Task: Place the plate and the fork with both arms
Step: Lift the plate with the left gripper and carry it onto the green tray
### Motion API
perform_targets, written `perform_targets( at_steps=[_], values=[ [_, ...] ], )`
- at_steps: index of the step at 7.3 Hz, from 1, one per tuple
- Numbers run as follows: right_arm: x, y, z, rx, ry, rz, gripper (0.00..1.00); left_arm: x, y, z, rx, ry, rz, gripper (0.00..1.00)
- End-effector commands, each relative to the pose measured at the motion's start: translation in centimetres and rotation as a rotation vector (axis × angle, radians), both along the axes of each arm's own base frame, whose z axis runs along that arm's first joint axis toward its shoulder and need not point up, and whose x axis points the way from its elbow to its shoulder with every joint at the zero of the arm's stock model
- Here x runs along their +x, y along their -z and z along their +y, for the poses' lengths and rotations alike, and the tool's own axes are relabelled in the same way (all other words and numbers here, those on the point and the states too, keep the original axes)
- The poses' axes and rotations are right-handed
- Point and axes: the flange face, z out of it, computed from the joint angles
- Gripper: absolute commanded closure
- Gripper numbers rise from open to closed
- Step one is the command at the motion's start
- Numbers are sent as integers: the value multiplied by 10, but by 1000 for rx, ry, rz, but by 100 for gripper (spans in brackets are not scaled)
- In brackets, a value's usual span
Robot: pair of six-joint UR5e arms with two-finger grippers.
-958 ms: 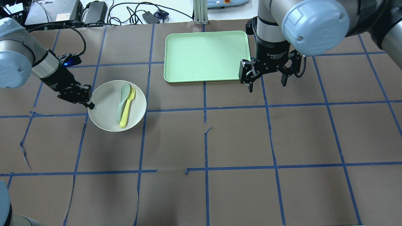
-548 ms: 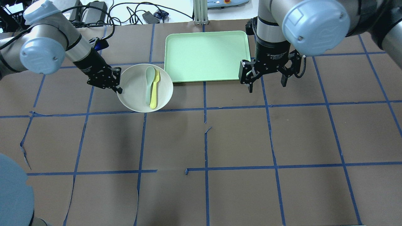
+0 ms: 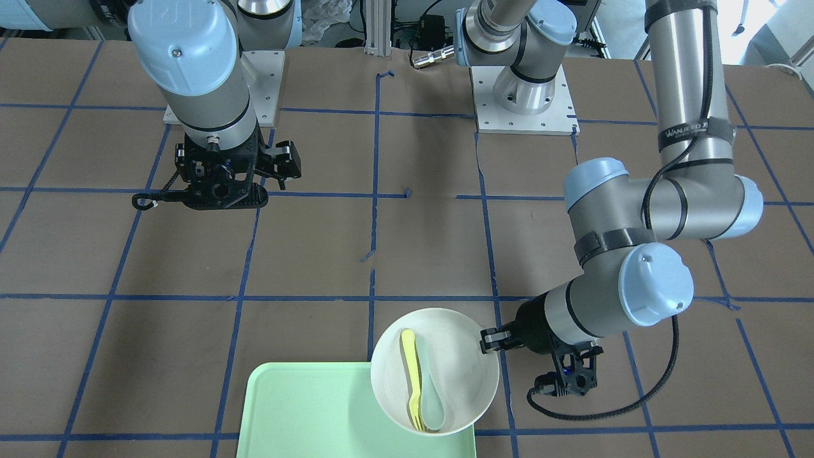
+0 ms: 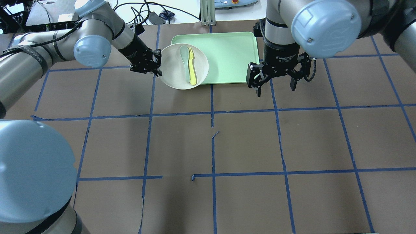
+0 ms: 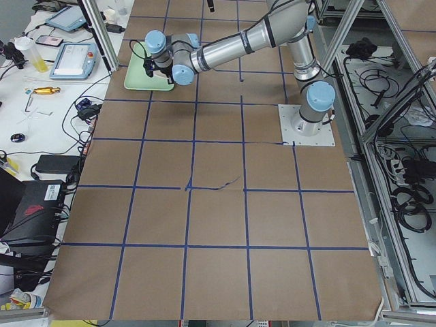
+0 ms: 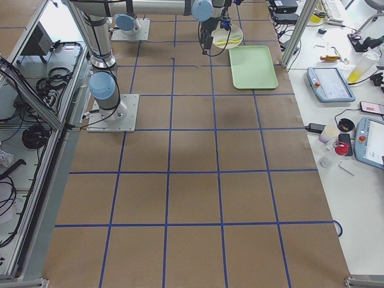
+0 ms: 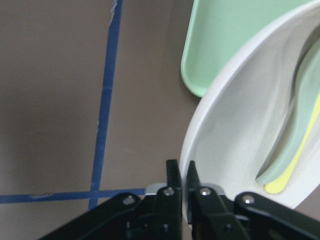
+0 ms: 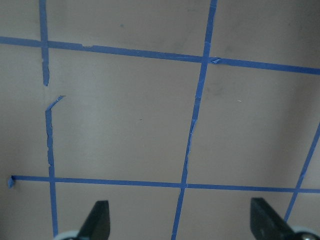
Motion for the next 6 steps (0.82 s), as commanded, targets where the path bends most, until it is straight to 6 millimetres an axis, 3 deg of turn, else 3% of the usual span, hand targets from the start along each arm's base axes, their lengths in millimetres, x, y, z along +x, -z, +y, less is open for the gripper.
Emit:
perform_targets(
  at_steps=[1,3,6],
  values=[
    [2,3,1,9,-2,-8,0,-23,7,-39,10,-105,43,100],
    [1,6,3,11,-4,4,0,-39,36,-56,31,-103,44,100],
    [1,6,2,8,-4,4,0,-56,56,-72,22,-121,49,100]
  ],
)
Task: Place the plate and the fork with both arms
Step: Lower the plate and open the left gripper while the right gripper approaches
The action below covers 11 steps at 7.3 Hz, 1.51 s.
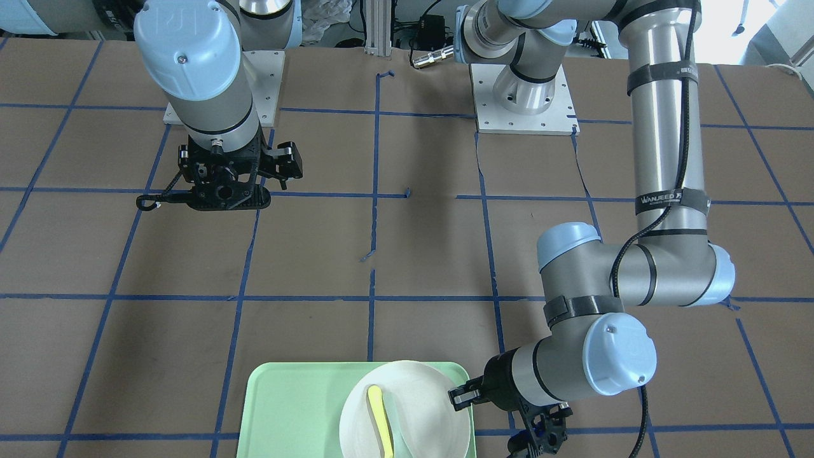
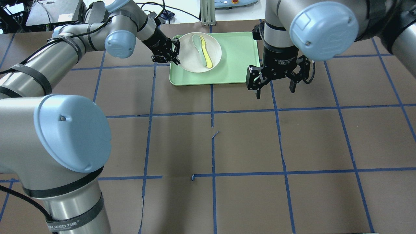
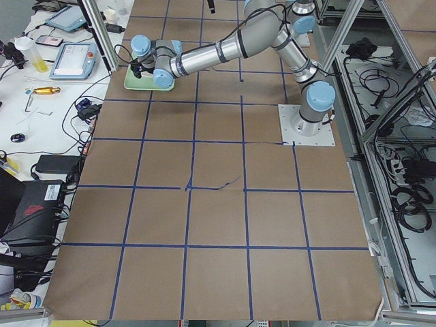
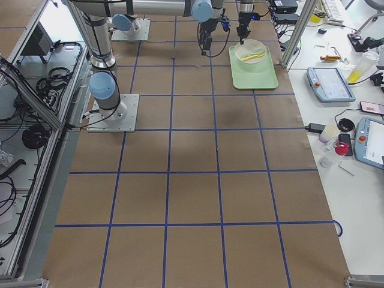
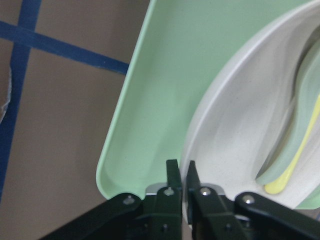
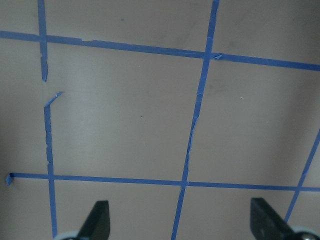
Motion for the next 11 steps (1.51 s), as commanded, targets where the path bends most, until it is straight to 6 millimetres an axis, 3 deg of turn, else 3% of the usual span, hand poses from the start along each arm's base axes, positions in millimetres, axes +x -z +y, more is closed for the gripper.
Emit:
perform_targets(
  at_steps=[1,8,9,10,11],
  values=[
    [1,0,0,-1,1,-7,0,-15,12,-10,-14,-4,1,100],
    [0,-1,-2,-11,2,-11,0,-40,25,-4,-53,133,35,100],
    [-1,-3,-4,-18,-12,-7,0,-44,26,-3,-51,137,28,48],
    [-1,-6,-5,-26,5,-6,0,-45,23,-2,-59,141,26,10],
    [0,-10,-6,-39,4,-10,0,-45,11,0,-70,139,19,0]
  ],
)
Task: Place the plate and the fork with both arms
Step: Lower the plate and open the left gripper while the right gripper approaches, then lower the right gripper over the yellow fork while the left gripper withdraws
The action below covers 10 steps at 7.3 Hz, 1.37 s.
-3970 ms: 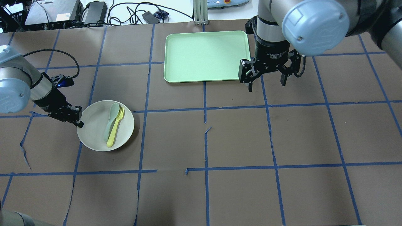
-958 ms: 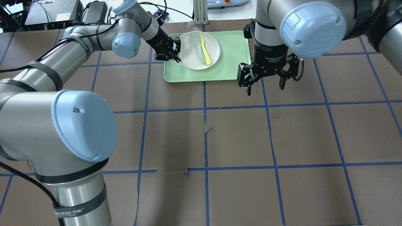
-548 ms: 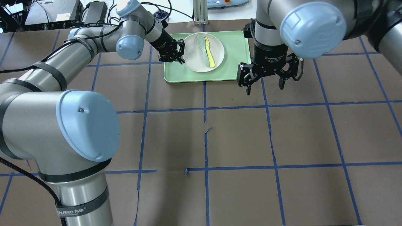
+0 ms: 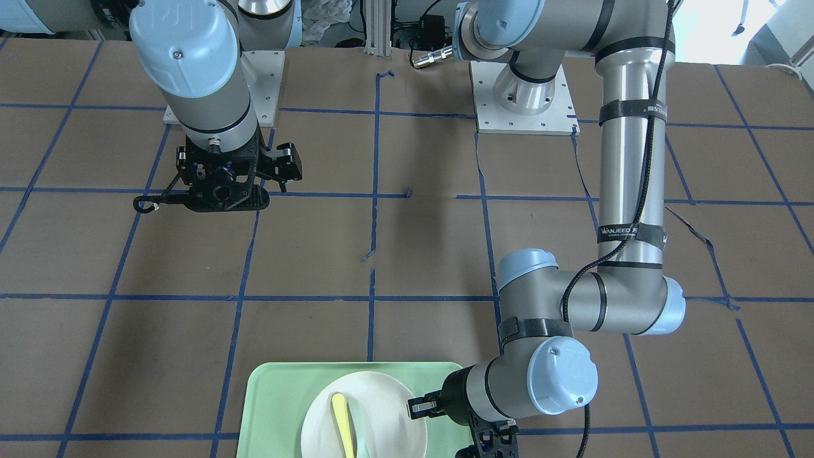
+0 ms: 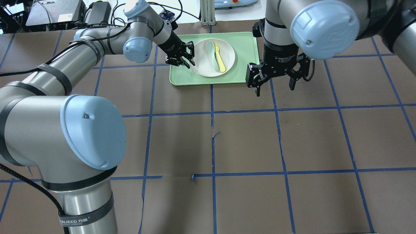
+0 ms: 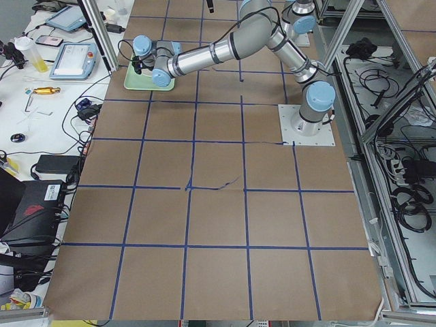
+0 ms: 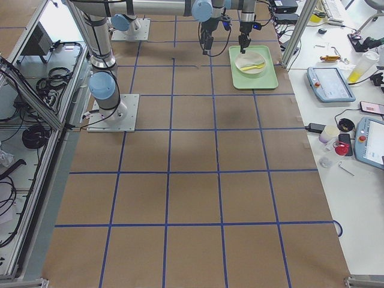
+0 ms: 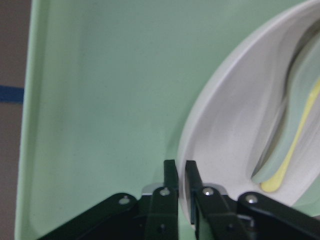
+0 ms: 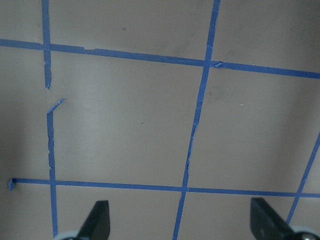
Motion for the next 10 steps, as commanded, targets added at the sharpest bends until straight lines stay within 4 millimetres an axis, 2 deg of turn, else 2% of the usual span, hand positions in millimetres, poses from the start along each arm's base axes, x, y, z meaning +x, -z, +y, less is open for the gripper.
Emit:
perform_targets(
  at_steps=[1,2,3,4,5,6,7,8,9,10],
  values=[
    [3,-5,-4,-39,1,-14,0,6,-36,10,-38,3,-55,0],
    [5,-4,-11,-77,1,-33,0,24,-58,16,-70,57,-183,0],
    [9,7,-21,-76,-6,-56,0,40,-70,34,-2,98,-326,0],
    [16,29,-39,-100,-14,-65,0,51,-77,49,24,103,-403,0],
    [21,31,-54,-189,-5,-81,0,73,-88,59,24,121,-451,0],
    [25,42,-62,-186,-4,-107,0,110,-105,71,61,199,-461,0],
    [32,45,-70,-193,-11,-166,0,146,-131,82,75,233,-459,0],
    [37,56,-82,-198,-14,-182,0,173,-155,93,94,246,-519,0],
    [41,68,-95,-214,-32,-186,0,185,-176,107,123,271,-586,0],
    [45,88,-108,-198,-96,-188,0,185,-188,117,140,277,-592,0]
  ],
)
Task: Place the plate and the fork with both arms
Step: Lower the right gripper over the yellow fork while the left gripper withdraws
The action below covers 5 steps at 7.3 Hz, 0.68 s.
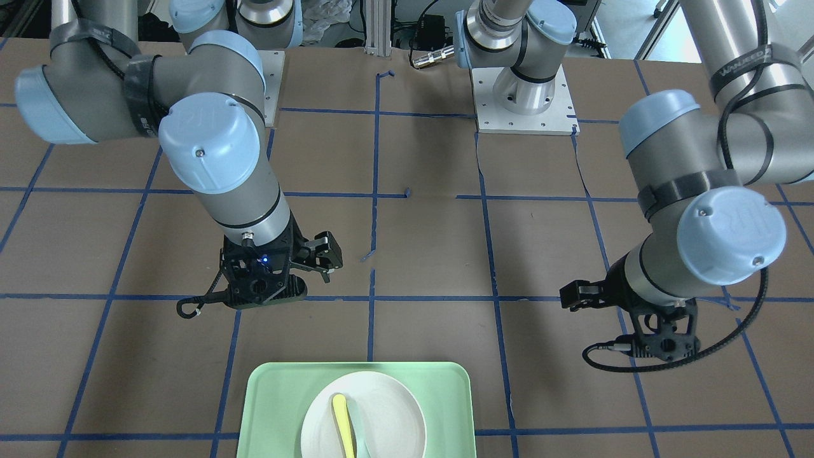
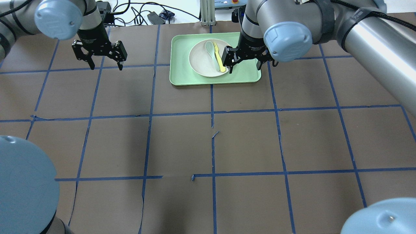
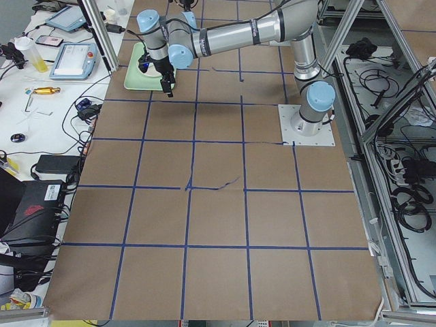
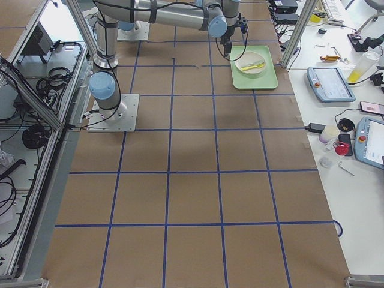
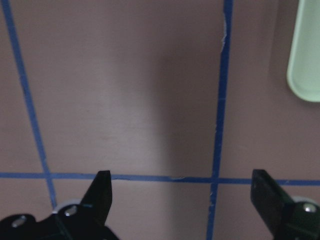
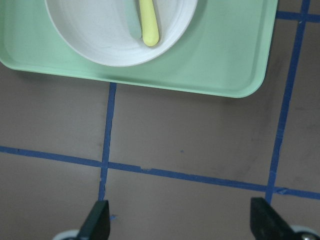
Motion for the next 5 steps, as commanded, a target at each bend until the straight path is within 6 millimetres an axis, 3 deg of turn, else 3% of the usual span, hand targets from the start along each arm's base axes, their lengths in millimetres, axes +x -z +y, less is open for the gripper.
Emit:
perform_targets(
  at_steps=[1,2,3,5],
  values=[
    [9,33,-33,4,-69,0,3,8,-18,21,34,12,-34,0],
    [14,44,-57,-4,-75,-1,12,7,-18,30,40,12,-33,0],
    [18,42,-80,-32,-89,-4,38,6,-21,38,39,12,-32,0],
    [23,64,-108,-86,-100,-1,49,6,-6,42,37,12,-29,0]
  ],
)
